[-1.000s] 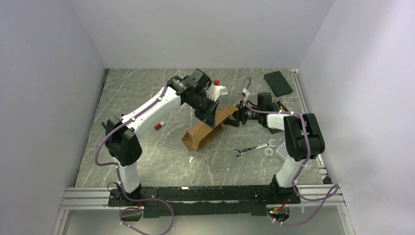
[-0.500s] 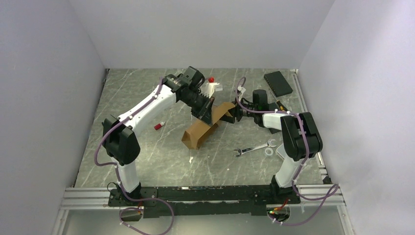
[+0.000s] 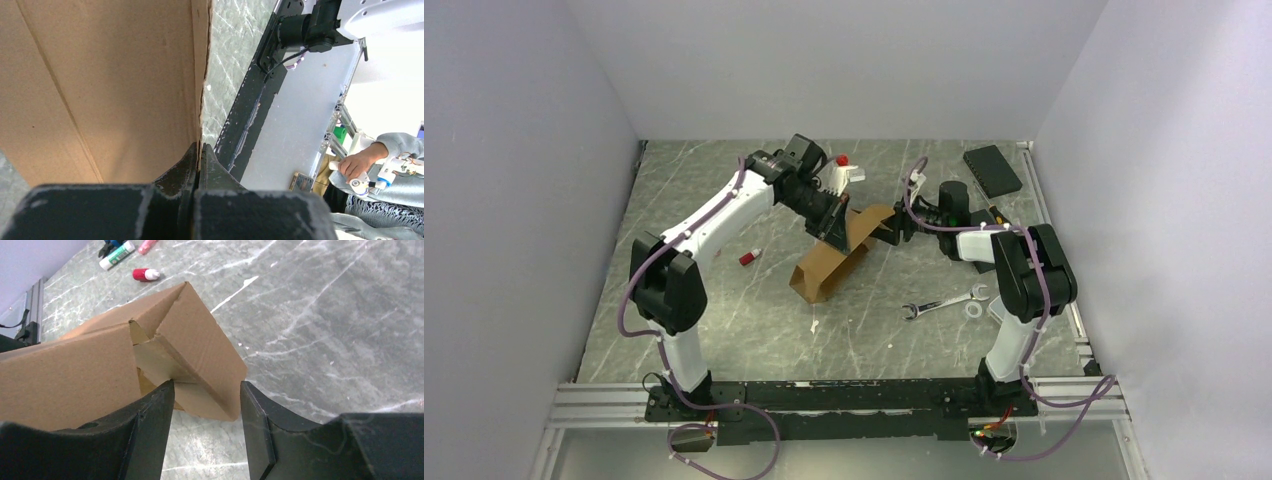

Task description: Fold the paper box

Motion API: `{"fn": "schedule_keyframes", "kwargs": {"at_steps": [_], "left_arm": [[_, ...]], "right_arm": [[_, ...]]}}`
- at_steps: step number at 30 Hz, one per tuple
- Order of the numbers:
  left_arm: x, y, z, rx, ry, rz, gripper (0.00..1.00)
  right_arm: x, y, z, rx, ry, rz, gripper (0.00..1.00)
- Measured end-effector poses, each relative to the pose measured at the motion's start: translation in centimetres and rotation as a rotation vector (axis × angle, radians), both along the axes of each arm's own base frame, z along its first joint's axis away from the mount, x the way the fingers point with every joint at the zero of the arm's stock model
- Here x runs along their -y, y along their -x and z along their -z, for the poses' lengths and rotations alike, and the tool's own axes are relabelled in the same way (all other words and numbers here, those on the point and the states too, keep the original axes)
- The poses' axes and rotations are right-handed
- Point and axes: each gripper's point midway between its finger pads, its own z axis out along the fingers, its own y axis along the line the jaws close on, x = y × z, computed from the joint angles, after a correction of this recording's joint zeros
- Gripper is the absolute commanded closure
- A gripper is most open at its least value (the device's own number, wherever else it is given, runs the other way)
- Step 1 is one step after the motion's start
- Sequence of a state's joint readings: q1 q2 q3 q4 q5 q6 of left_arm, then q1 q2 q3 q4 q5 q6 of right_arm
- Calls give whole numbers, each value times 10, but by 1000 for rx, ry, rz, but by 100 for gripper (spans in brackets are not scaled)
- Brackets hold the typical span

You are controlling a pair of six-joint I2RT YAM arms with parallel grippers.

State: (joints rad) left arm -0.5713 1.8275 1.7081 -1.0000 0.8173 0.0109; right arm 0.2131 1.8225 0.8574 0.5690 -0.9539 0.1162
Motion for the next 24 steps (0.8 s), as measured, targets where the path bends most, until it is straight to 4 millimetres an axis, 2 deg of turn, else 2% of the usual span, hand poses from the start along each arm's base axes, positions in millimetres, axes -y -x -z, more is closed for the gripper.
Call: {"fn": "schedule_keyframes", "kwargs": {"at_steps": [6,11,19,24], "left_arm": [[0,1,-4,-18,35,10,100],[1,2,-8,-27,61,21,100],[0,0,-8,-47,96,20,100],[-4,-9,-10,-42,113,-4,100]], "right_arm": [[-6,-1,-10,47,-28,-22,40],[-13,0,-9,55,-30,-39,48],[-19,-1,-12,80,-33,-44,70],[-18,-5,-14,101,-29,-29,92]]}}
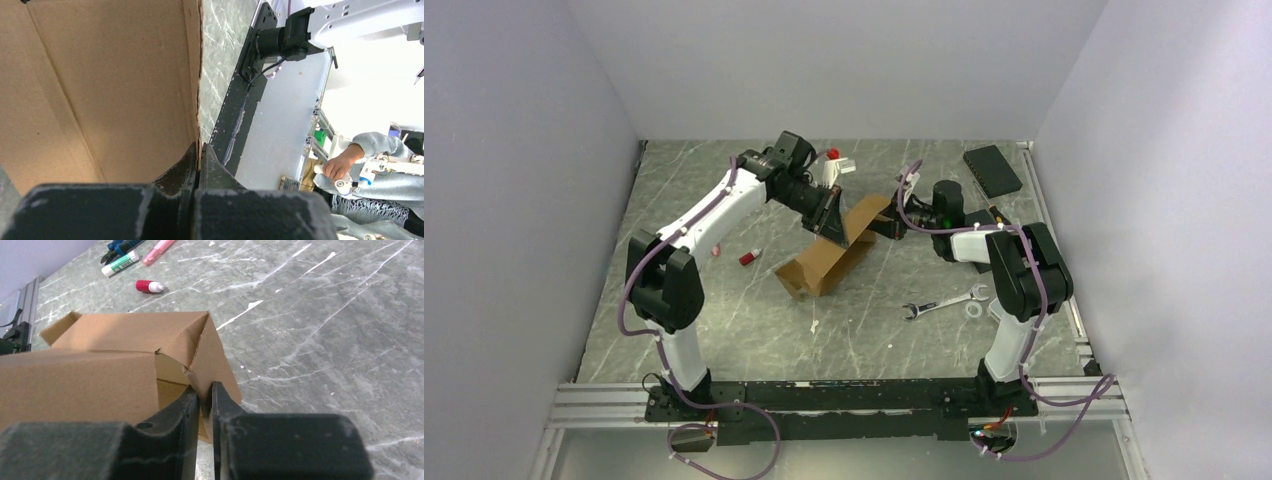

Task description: Fold the paper box

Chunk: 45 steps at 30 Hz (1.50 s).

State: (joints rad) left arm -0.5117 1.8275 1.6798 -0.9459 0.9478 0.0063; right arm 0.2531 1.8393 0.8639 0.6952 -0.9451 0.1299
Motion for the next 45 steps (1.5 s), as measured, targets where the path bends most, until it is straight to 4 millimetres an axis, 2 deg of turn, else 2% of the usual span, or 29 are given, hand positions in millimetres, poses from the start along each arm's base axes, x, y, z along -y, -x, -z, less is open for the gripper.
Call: {"fn": "schedule_keyframes", "kwargs": {"at_steps": [2,5,8,14,17,22,26,29,31,36,40,42,45], "left_arm": [[-2,-4,-1,-4,8,-19,99],[-4,-9,-3,-18,32,-53,94],[-9,-16,-7,-22,53,-97,85],[-22,-32,-25,28,97,-171,60],[-34,-37,-30,56,100,-211,49],[-56,-41,-24,115,74,-276,35],[-77,-38,-21,223,20,-336,23],[-93,-35,-29,342,-14,-388,8],[-107,-33,-36,440,-44,-446,2],[-135,-28,-40,615,-81,-568,0],[-146,-28,-21,667,-106,-618,1],[-148,-28,-5,653,-129,-624,1],[-149,-30,7,628,-150,-622,1]], "right_arm": [[0,-1,1,3,6,8,97],[1,-1,3,-3,20,20,99],[3,1,7,-46,47,25,99],[9,3,4,-91,117,19,99],[11,4,-1,-110,164,2,100],[21,4,-1,-167,268,10,99],[35,8,9,-220,375,39,97],[45,14,18,-253,456,57,96],[52,17,24,-264,515,71,95],[60,23,36,-274,626,88,88],[62,23,41,-274,668,94,81],[63,23,45,-282,673,96,79],[64,23,52,-305,674,95,77]]}}
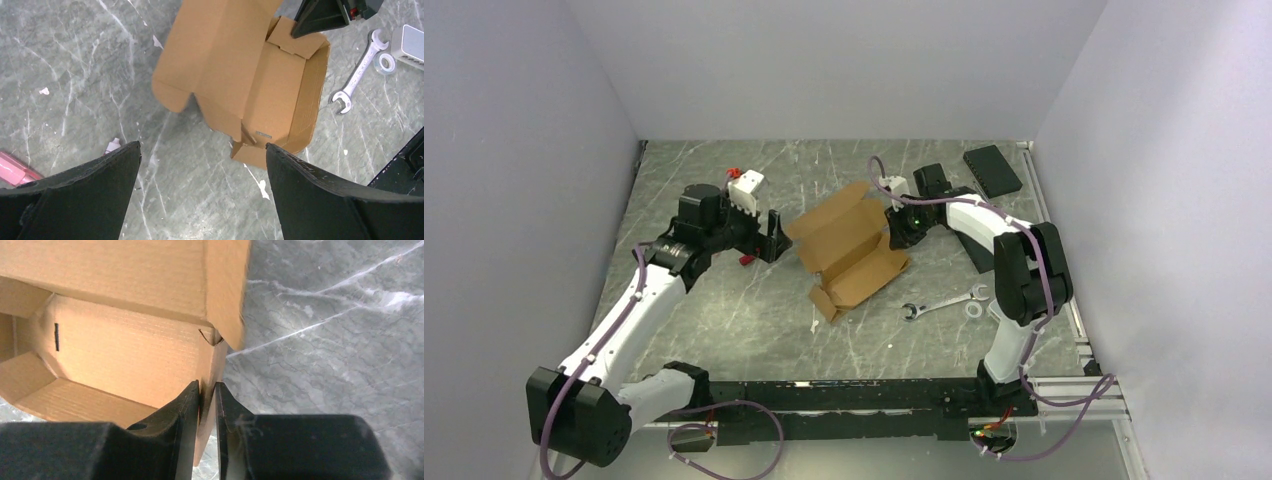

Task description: Fold the paper box

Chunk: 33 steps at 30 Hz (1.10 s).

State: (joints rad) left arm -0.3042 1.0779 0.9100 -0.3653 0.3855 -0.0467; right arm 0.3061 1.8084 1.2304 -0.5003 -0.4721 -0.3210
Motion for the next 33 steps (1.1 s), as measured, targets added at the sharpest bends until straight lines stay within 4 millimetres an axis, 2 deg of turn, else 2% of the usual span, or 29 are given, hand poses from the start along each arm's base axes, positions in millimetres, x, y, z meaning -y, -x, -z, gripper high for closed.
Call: {"fn": "schedule_keyframes", "kwargs": {"at_steps": [6,15,22,24,28,29,33], "left_arm": [[4,-5,-5,26,18,10,1],[7,-6,-6,28,31,20,1],[7,-6,-6,27,30,20,1],[7,-6,-6,27,31,19,1],[7,-6,-6,27,30,19,1],[7,-6,-6,27,30,19,1],[7,-6,-6,27,31,19,1]], "right_arm": [[5,-2,4,-22,-16,22,76],[8,-5,5,-13,-8,26,65],[1,0,18,0,65,-17,64],[1,1,24,0,95,-25,67],[3,3,33,10,152,-34,97],[4,2,35,16,167,-31,100],[8,-4,36,59,220,-17,100]]}}
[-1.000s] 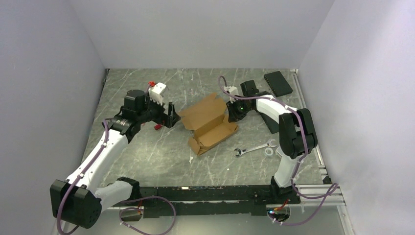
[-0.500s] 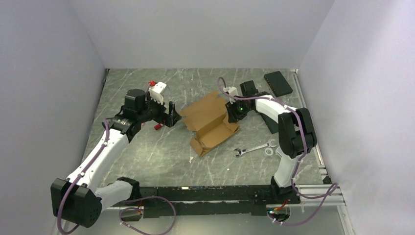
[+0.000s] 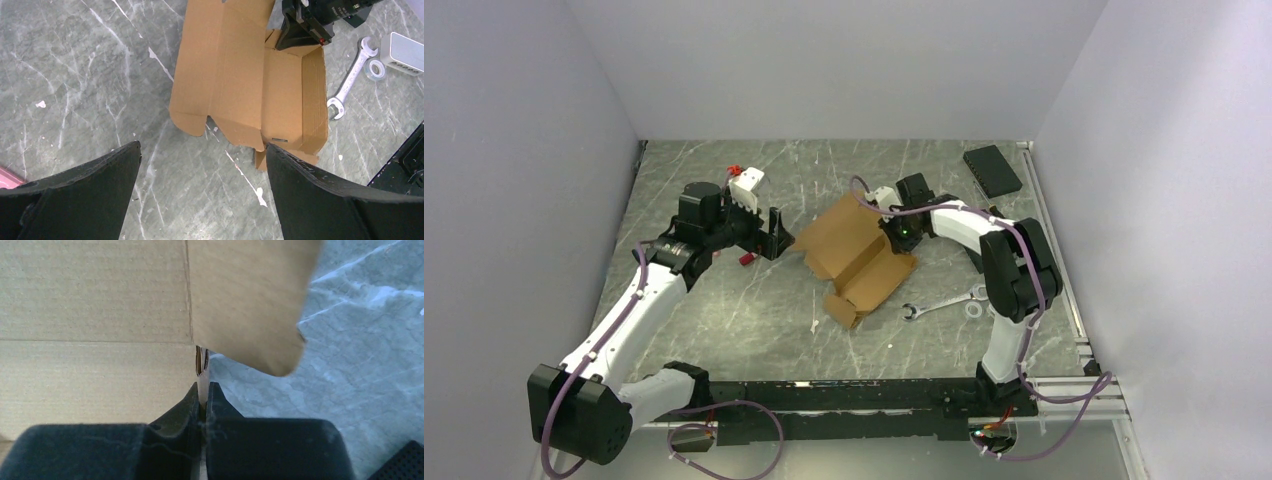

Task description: Fold the paper box

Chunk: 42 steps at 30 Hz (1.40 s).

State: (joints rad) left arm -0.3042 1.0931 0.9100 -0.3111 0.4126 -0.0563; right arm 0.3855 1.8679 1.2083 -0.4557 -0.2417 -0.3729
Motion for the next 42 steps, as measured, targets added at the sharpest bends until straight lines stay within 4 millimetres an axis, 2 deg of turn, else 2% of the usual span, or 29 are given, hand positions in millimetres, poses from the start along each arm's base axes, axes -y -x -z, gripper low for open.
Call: {"fn": "schedule_keyframes", "kwargs": {"at_steps": [3,7,10,17,24,28,29,31,32,42], "left_arm": [[0,0,0,0,0,0,1],[0,0,0,0,0,0,1],[0,0,0,0,0,0,1],[0,0,0,-1,1,0,1],[0,0,0,-3,3,-1,1],[0,0,0,-5,5,-3,1],[0,0,0,-5,5,-3,1],[0,0,0,-5,5,-3,1],[0,0,0,-5,5,-3,1],[2,1,0,-15,17,-1,0]], "right_arm": [[0,-2,0,37,41,1,100],[-1,-5,-1,64,69,-4,75],[-1,-4,0,65,73,-16,66],[3,2,-1,60,79,-47,62],[11,-3,-9,93,99,-39,61],[15,-3,-7,96,117,-40,63],[16,-3,-7,97,123,-41,69],[16,-3,-7,101,130,-47,98],[17,-3,-7,104,136,-51,100],[12,-4,-4,124,129,-43,100]]}}
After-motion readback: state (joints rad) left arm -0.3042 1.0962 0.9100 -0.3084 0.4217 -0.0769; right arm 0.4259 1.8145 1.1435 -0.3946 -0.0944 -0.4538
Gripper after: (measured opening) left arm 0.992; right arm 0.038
